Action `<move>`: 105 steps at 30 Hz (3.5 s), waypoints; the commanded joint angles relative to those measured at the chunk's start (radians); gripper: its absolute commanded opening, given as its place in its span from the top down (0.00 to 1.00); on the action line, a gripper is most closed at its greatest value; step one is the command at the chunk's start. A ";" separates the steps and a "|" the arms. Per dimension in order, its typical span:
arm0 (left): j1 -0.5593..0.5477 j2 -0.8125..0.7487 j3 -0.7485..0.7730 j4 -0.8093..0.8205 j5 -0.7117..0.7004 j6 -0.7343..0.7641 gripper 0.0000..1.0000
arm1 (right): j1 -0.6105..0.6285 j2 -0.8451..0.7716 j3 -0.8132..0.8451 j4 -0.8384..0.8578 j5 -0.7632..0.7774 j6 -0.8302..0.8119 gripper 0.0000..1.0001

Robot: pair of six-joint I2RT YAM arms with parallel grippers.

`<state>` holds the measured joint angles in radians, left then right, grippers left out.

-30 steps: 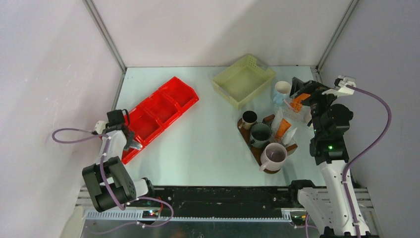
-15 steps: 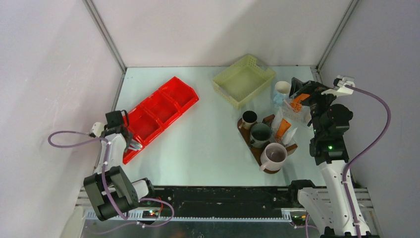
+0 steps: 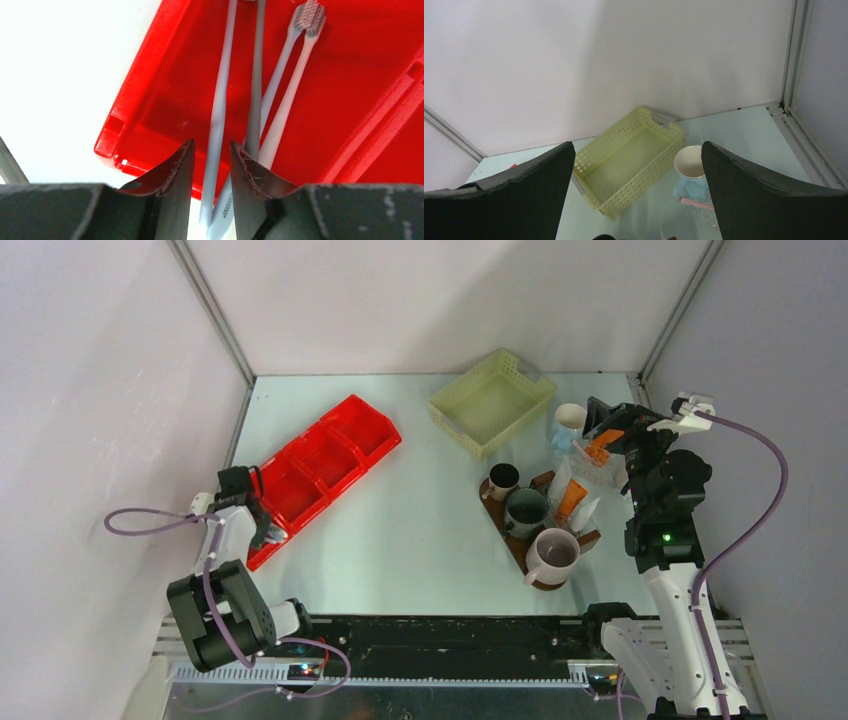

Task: Prepare toiletry sets of a toothbrush and toothpaste on the tray
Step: Pick up the toothbrush from the storage box, then place the toothbrush in the toothpaste holder.

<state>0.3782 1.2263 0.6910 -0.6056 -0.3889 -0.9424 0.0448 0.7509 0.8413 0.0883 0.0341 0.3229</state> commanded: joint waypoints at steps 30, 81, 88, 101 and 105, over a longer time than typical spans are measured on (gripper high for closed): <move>-0.053 -0.216 0.124 -0.088 0.045 -0.045 0.97 | 0.044 -0.054 0.000 0.013 0.054 -0.111 0.00; -1.176 -0.245 0.134 0.846 0.527 1.372 0.99 | 0.218 0.111 0.295 -0.335 -0.632 -0.078 0.16; -1.239 -0.211 0.141 0.870 0.499 1.454 1.00 | 0.249 0.173 0.338 -0.302 -0.679 0.041 0.23; -1.292 -0.179 0.166 0.898 0.494 1.512 1.00 | 0.264 0.242 0.370 -0.354 -0.670 0.132 0.43; -1.298 -0.175 0.167 0.906 0.493 1.515 1.00 | 0.264 0.251 0.371 -0.352 -0.689 0.144 0.51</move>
<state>-0.9092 1.0477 0.8028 0.2474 0.1051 0.5438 0.3038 0.9970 1.1679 -0.2756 -0.6319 0.4381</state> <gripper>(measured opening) 0.101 0.534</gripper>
